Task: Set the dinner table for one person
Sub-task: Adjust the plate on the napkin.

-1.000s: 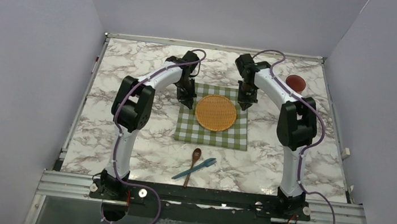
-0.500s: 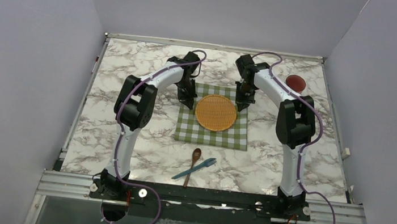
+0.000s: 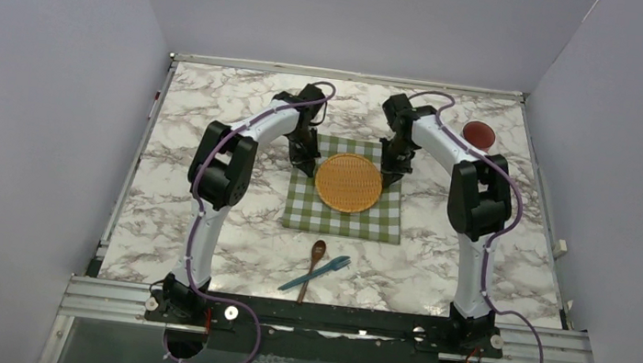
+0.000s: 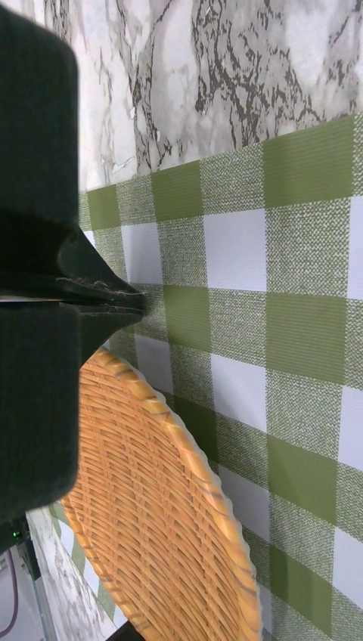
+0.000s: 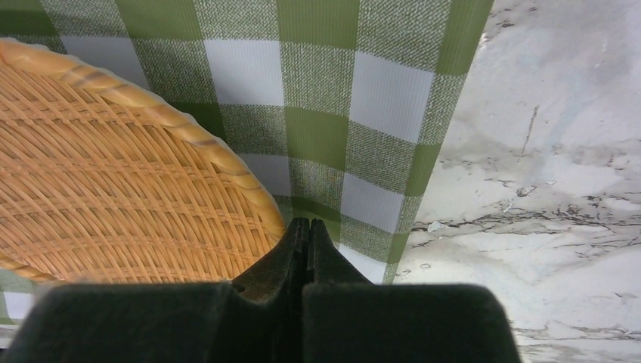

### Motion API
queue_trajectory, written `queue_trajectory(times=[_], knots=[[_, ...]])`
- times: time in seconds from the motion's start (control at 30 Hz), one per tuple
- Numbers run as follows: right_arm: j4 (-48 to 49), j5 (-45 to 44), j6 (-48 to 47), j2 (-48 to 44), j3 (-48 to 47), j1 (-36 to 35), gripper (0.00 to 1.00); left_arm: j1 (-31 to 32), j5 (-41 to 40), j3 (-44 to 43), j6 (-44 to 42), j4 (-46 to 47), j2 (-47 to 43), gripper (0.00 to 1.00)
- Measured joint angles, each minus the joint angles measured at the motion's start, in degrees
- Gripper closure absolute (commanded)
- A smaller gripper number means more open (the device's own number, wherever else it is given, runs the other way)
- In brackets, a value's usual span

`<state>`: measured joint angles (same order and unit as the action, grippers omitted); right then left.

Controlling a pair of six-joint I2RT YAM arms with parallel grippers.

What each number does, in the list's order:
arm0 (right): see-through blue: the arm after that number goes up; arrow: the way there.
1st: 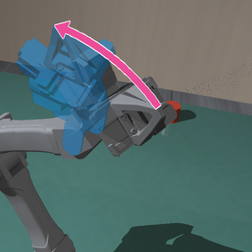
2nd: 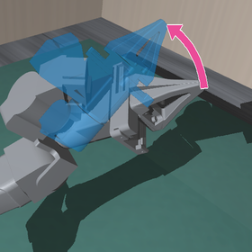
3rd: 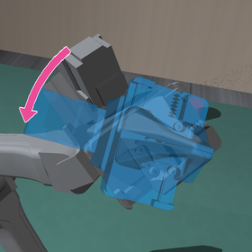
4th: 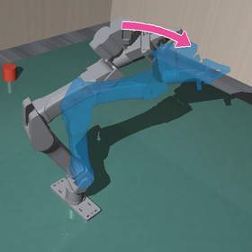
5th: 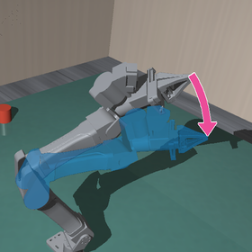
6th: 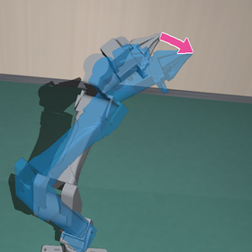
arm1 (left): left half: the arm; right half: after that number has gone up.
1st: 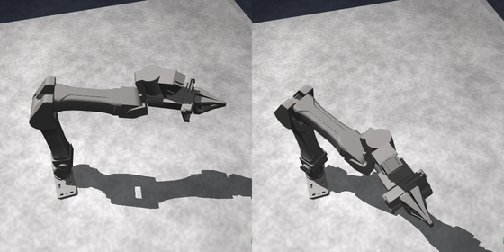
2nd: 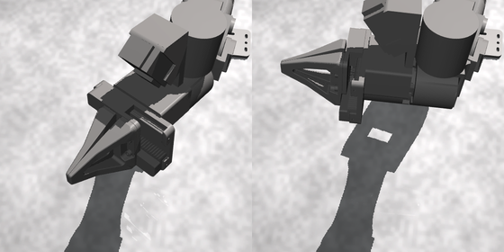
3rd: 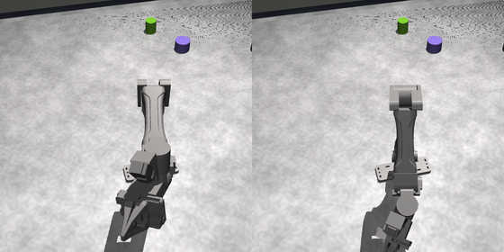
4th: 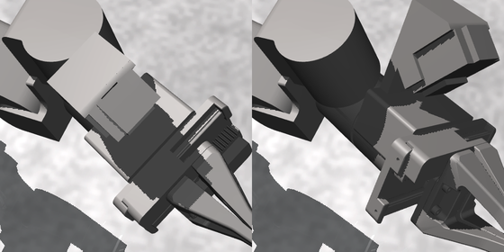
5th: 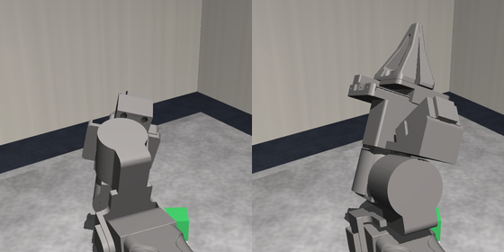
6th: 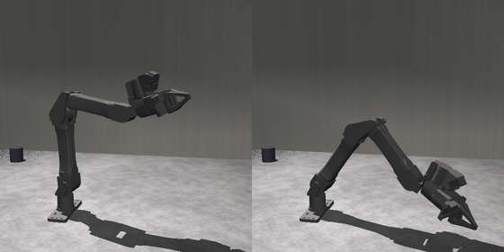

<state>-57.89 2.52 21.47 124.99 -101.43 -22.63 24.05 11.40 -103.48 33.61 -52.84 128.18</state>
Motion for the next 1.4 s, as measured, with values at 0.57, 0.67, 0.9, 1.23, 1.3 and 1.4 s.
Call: queue_trajectory(times=[0.57,0.67,0.9,1.23,1.3,1.4], knots=[[0.44,2.14,0.0,0.0,2.1,0.0,0.99,0.0,0.13,-3.8,-0.02,0.02,0.96,1.0],[0.44,2.29,0.0,0.0,2.19,0.0,0.99,-0.09,0.28,-3.98,0.0,0.02,0.98,1.0],[0.63,2.62,-0.09,-0.02,2.56,-0.02,0.99,-0.11,0.59,-3.98,0.02,0.0,1.6,1.0],[0.87,2.93,-0.15,-0.07,3.19,-0.13,0.99,-0.15,0.72,-4.94,0.22,-0.09,2.64,1.0],[0.87,2.99,-0.15,-0.07,3.19,-0.15,0.99,-0.22,0.79,-5.31,0.22,-0.11,2.84,1.0],[0.87,3.02,-0.15,-0.09,3.26,-0.24,0.99,-0.31,0.85,-6.08,0.22,-0.04,3.23,1.0]])
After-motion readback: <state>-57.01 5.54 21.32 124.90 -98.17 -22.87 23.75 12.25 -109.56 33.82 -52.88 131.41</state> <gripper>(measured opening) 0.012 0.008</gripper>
